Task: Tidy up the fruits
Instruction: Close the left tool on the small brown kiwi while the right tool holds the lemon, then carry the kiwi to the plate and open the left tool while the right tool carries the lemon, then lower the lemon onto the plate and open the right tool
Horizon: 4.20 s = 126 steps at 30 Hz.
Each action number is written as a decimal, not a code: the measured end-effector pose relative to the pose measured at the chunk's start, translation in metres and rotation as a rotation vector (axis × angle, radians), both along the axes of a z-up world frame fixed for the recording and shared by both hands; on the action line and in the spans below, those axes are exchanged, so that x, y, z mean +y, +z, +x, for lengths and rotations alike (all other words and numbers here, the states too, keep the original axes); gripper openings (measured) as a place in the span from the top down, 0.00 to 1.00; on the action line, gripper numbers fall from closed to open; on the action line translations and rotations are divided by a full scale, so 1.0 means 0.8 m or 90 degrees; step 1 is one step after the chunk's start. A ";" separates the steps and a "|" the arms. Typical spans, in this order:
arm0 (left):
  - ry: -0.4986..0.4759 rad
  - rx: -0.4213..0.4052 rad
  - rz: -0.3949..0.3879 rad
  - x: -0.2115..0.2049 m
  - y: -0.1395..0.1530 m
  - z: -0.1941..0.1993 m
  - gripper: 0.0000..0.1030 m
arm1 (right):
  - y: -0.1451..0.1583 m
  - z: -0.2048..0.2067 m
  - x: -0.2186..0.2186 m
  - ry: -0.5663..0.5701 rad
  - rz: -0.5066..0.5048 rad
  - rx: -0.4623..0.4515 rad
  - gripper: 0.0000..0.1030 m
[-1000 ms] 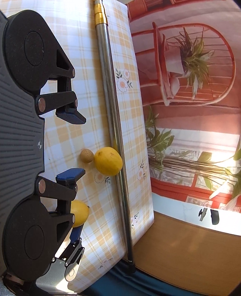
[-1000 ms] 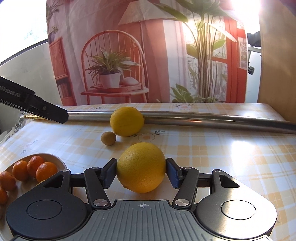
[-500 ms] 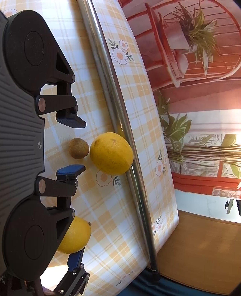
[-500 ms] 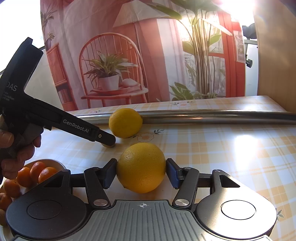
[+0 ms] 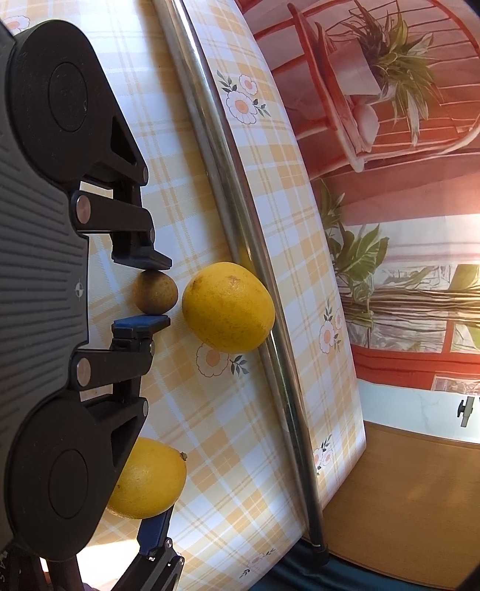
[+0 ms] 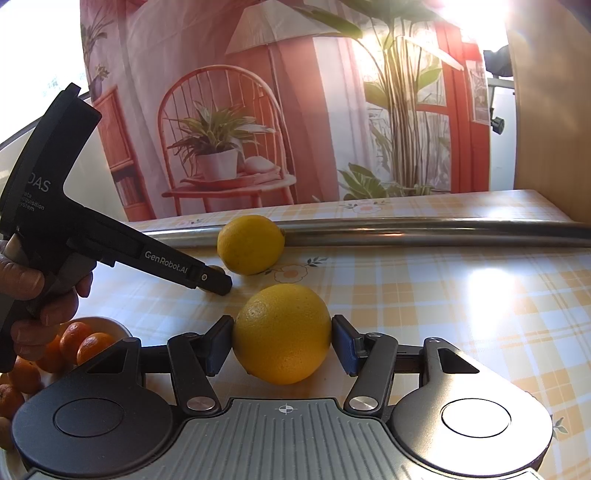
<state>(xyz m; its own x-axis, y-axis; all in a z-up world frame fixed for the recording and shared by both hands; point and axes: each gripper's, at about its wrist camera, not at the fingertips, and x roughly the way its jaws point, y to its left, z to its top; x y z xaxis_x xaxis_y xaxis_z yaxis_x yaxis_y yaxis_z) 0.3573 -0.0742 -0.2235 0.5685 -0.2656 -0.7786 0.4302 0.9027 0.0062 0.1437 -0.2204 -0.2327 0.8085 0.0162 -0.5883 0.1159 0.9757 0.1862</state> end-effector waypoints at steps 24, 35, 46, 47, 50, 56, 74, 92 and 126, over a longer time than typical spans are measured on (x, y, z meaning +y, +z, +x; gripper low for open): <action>0.115 -0.064 -0.049 0.086 0.066 -0.112 0.73 | 0.000 0.000 0.001 0.001 -0.006 0.001 0.48; 0.142 -0.040 -0.064 0.113 0.066 -0.173 0.73 | 0.001 -0.002 0.007 -0.004 -0.024 0.002 0.48; 0.148 -0.047 -0.090 0.130 0.068 -0.204 0.73 | 0.011 -0.014 0.020 -0.044 0.001 0.033 0.49; 0.149 -0.045 -0.092 0.131 0.067 -0.205 0.73 | 0.012 -0.017 0.023 -0.045 0.002 0.033 0.49; 0.151 -0.037 -0.102 0.135 0.064 -0.209 0.73 | 0.017 -0.027 0.030 -0.050 0.009 0.029 0.49; 0.144 -0.022 -0.124 0.142 0.057 -0.214 0.73 | 0.037 -0.044 0.038 -0.051 0.028 0.010 0.49; 0.061 0.057 -0.150 0.130 0.032 -0.226 0.74 | 0.059 -0.071 0.062 -0.014 0.061 -0.013 0.49; 0.001 0.140 -0.093 0.105 0.008 -0.247 0.73 | 0.069 -0.086 0.070 -0.002 0.053 -0.026 0.49; 0.066 0.086 -0.105 0.131 0.035 -0.251 0.61 | 0.087 -0.084 0.103 0.067 0.036 -0.021 0.49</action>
